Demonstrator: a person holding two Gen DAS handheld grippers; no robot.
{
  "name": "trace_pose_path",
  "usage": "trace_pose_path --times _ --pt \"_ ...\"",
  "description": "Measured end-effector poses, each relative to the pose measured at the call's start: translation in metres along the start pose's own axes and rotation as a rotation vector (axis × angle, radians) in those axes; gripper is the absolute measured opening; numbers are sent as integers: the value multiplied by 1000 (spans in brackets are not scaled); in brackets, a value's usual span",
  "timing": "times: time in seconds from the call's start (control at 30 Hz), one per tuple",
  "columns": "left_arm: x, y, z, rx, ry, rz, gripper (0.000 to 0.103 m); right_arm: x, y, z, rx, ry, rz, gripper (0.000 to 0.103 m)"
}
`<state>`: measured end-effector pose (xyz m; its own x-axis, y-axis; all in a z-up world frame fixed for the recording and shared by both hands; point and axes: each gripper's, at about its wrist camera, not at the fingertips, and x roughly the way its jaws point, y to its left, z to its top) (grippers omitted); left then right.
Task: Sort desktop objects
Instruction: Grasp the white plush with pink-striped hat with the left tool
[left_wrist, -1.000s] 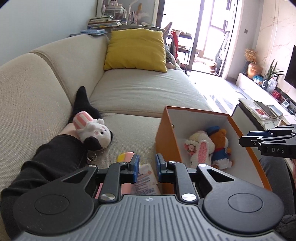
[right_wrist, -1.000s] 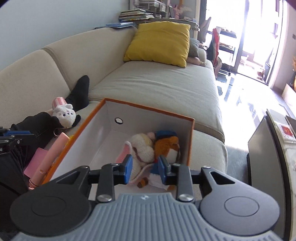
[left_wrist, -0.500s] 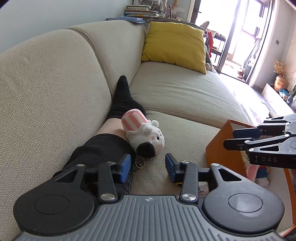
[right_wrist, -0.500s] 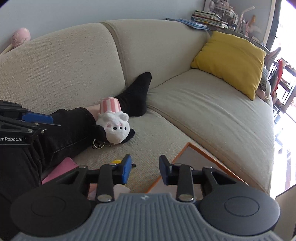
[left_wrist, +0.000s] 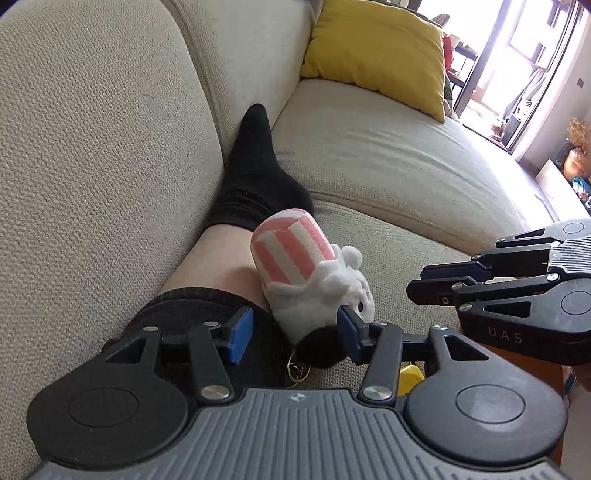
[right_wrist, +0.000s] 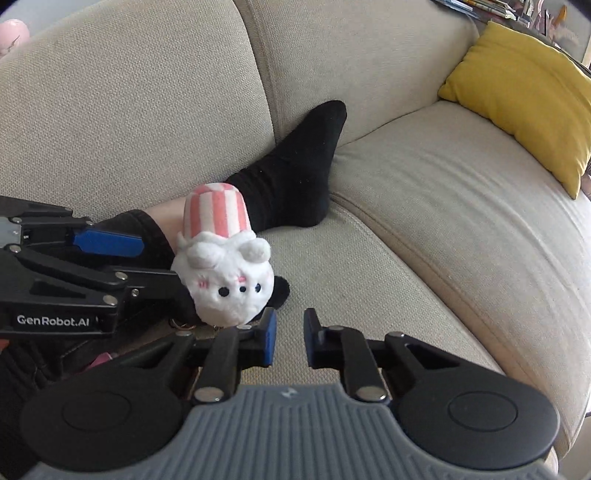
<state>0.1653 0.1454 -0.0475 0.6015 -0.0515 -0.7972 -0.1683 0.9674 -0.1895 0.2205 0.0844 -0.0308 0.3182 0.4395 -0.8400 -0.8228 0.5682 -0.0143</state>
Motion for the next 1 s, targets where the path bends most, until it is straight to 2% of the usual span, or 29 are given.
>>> trace_pose_path --times 0.2,0.23,0.47,0.53,0.63,0.8,1.0 --pt "18 3 7 -8 24 -52 64 24 -2 15 -15 44 51 13" --pt "20 5 7 -17 25 -64 65 27 -2 16 -17 55 48 9" --pt "40 23 14 -112 40 -154 74 48 -8 17 2 137 58 5" --pt "44 20 16 -105 41 -136 76 48 -6 18 -2 142 80 5" --pt "49 18 17 -102 35 -116 75 45 0 18 -45 134 61 5" --pt "48 21 18 -117 28 -111 67 36 4 14 -65 132 44 6" --pt "25 7 17 -73 -22 -95 64 12 1 4 -50 119 23 9"
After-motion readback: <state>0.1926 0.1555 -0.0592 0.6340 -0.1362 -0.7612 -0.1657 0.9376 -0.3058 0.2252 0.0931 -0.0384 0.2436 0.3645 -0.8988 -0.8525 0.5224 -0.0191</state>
